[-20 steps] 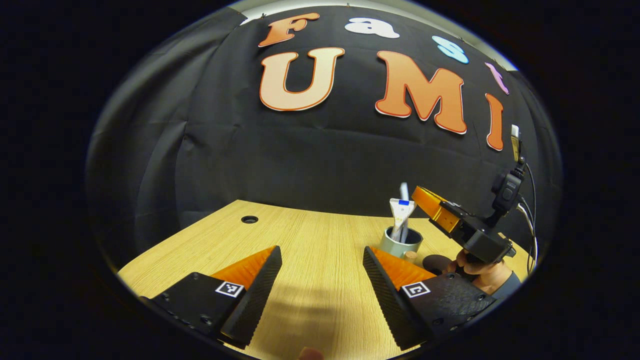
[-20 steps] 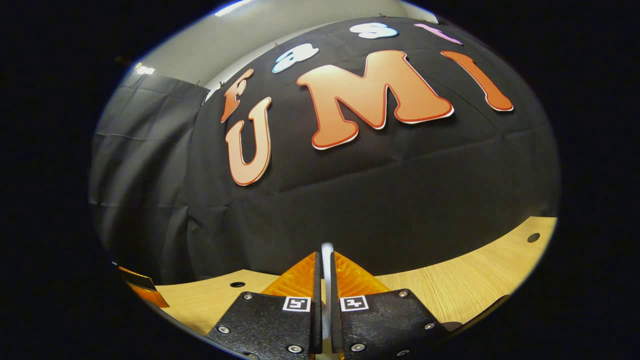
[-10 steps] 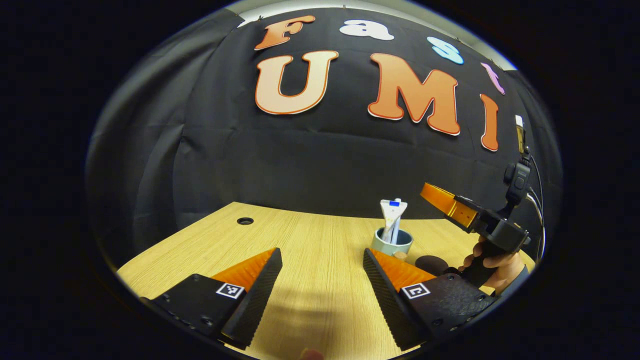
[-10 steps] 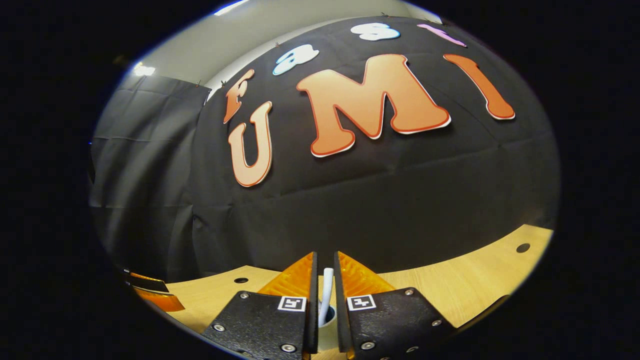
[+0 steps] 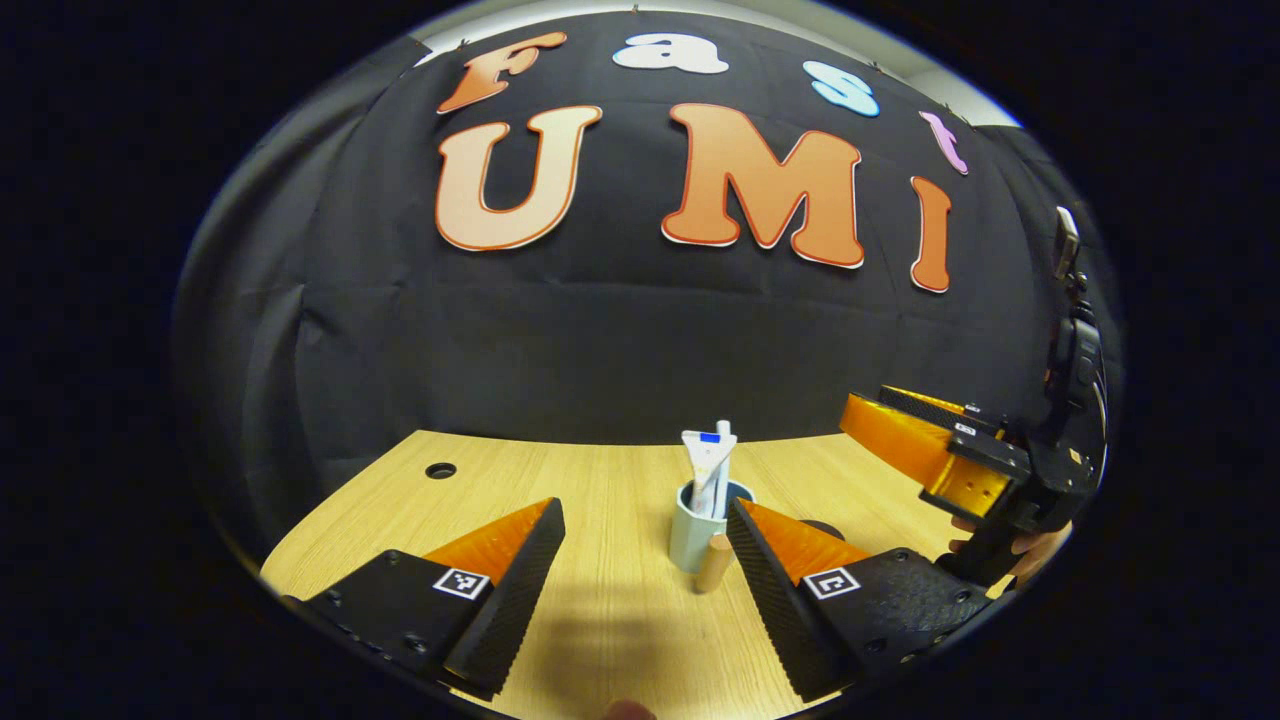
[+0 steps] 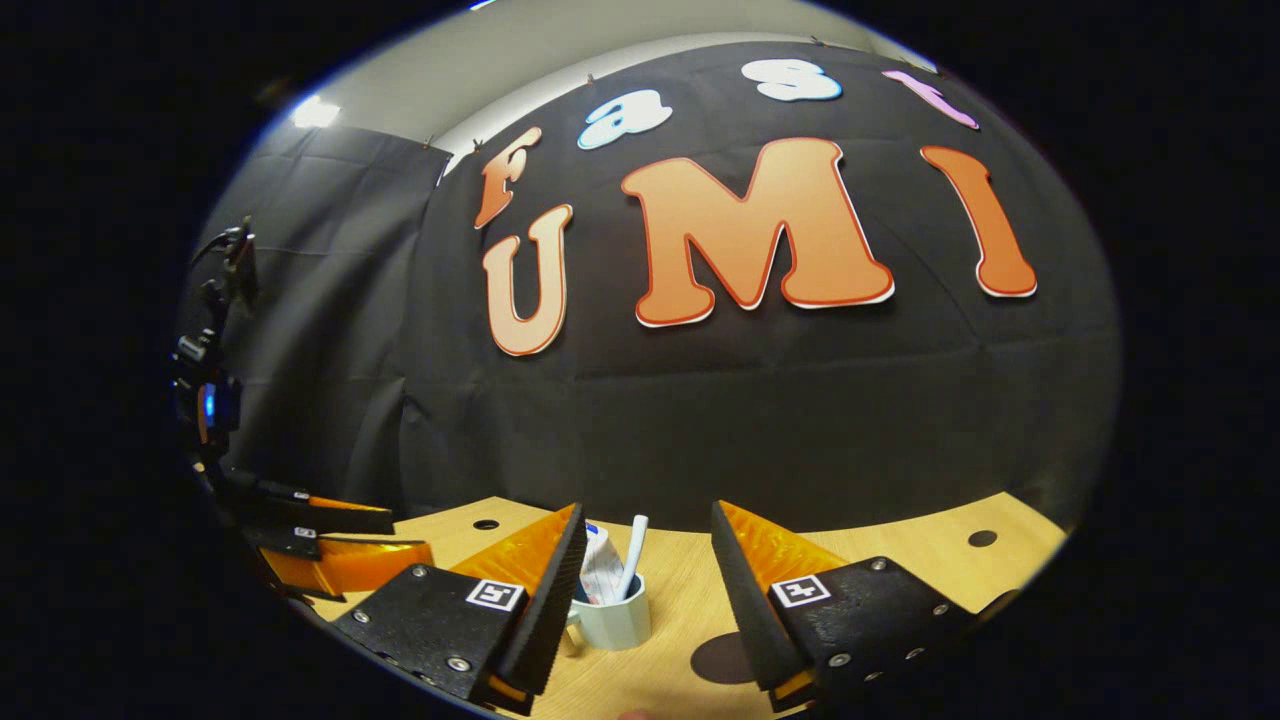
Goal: Put the toothbrush and toothpaste on the desktop into the cup, then pick up the cup and place it on the coaster on the desktop.
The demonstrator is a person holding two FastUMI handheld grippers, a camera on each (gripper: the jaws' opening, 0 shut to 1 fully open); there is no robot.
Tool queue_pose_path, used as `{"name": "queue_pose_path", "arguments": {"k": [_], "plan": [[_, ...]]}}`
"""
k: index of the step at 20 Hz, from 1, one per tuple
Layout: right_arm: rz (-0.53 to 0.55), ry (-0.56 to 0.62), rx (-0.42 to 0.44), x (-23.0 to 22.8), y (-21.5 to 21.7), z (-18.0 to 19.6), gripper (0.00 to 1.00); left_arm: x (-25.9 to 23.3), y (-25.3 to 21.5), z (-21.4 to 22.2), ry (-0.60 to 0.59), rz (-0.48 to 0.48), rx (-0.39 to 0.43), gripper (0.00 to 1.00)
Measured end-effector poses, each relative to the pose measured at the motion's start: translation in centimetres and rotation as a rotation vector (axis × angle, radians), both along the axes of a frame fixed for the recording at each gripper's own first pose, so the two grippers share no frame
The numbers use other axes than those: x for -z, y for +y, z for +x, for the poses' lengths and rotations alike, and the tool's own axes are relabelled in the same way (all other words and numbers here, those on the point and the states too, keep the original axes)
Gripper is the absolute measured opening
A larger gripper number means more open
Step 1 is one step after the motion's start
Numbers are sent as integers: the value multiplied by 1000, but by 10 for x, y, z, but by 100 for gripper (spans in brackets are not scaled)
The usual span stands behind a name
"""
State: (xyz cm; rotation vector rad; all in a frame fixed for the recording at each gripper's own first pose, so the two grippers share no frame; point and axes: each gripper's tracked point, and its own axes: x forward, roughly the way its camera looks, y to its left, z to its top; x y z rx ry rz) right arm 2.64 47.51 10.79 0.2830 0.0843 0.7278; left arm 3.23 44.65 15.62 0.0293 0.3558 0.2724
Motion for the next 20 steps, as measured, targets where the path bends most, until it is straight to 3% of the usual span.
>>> {"name": "queue_pose_path", "arguments": {"k": [5,9,13,15,16,17,20], "plan": [[-29,-27,12,-10,-41,-22,88,1,-18,33,128,-14,75,98],[-17,-58,37,-8,-73,-43,90,15,-26,59,224,25,123,98],[-9,-73,64,-7,-100,-56,90,49,-37,75,360,-2,176,98],[-35,-96,77,-5,-114,-62,90,64,-35,82,441,-9,171,96],[-50,-110,80,-3,-120,-64,84,70,-34,84,479,-17,161,96],[-60,-119,82,-2,-123,-67,90,75,-33,86,523,-24,154,96],[-73,-123,77,4,-135,-76,92,85,-29,86,650,-46,123,96]]}}
